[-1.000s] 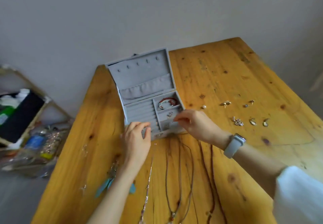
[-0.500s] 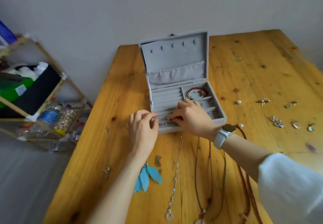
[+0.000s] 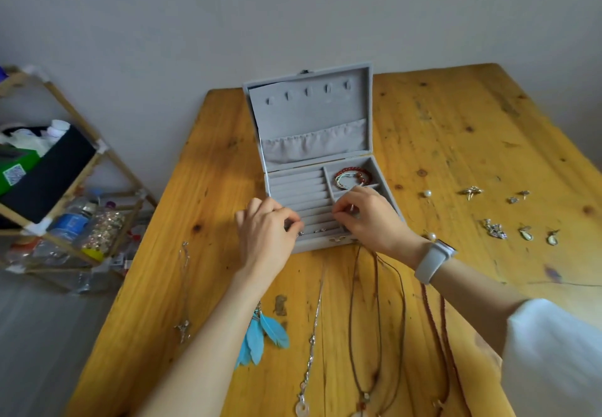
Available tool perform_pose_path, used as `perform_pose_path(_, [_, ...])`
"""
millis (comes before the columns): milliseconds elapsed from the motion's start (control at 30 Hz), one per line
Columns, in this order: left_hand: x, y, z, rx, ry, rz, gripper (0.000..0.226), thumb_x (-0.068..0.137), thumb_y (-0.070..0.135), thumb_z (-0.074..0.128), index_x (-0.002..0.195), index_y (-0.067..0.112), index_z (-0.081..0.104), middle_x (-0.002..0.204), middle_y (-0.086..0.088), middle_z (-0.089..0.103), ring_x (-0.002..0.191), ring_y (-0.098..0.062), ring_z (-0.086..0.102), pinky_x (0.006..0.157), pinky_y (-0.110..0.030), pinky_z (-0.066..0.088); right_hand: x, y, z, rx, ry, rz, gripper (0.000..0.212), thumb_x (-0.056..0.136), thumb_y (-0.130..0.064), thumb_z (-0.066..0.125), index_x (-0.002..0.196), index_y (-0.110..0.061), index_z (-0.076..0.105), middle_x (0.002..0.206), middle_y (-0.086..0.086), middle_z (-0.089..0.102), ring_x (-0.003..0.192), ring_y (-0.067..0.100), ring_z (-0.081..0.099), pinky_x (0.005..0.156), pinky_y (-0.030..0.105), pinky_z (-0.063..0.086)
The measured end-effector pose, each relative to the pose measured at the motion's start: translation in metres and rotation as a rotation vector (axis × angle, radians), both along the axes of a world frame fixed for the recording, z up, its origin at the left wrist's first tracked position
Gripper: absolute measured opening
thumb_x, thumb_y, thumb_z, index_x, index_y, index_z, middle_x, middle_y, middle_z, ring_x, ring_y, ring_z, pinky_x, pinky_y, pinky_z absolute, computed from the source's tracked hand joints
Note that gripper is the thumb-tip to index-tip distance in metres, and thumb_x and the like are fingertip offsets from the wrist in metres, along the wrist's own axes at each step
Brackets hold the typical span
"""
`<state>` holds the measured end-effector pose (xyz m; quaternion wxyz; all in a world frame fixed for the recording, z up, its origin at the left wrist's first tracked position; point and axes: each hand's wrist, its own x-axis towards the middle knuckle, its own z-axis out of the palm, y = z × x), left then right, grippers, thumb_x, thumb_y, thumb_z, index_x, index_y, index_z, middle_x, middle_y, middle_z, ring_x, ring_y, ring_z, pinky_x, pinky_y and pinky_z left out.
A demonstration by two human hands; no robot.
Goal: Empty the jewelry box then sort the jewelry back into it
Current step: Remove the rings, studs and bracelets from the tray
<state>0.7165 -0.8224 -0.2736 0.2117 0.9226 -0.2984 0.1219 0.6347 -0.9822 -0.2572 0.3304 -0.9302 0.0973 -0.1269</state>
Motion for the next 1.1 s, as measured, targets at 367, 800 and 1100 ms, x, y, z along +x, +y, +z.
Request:
perform_pose_path(367, [0.004, -0.009, 0.019, 0.249, 0.217, -0.007, 0.012, 0.088, 0.034, 0.056, 0.088, 0.029, 0.066, 0.1, 0.008, 0.06, 0.105, -0.017, 0.042, 0.08, -0.033, 0.024, -0.033, -0.02, -0.002, 0.011, -0.078, -0.096, 0.006, 0.085, -0.013, 0.06, 0.088, -0.012, 0.065, 0.085, -0.005, 0.051, 0.083, 0.012, 0.045, 0.065, 0.011, 0.032])
perform_pose_path(800, [-0.012, -0.01, 0.021, 0.174, 0.103, -0.053, 0.005, 0.087, 0.022, 0.054, 0.083, 0.022, 0.053, 0.087, 0.006, 0.06, 0.085, -0.014, 0.053, 0.074, -0.028, 0.024, -0.082, -0.035, 0.005, 0.114, -0.154, -0.145, 0.006, 0.085, -0.01, 0.059, 0.087, -0.014, 0.064, 0.081, -0.008, 0.057, 0.08, 0.012, 0.051, 0.067, 0.01, 0.036])
perform_pose_path(1100, [-0.083, -0.047, 0.044, -0.215, 0.23, -0.232, 0.007, 0.079, 0.006, 0.064, 0.082, 0.012, 0.064, 0.062, 0.019, 0.046, 0.062, -0.003, 0.045, 0.072, -0.027, 0.039, -0.154, -0.069, -0.005, 0.092, -0.078, -0.275, 0.01, 0.084, -0.007, 0.061, 0.087, -0.016, 0.062, 0.082, -0.004, 0.059, 0.076, 0.003, 0.052, 0.067, 0.002, 0.037])
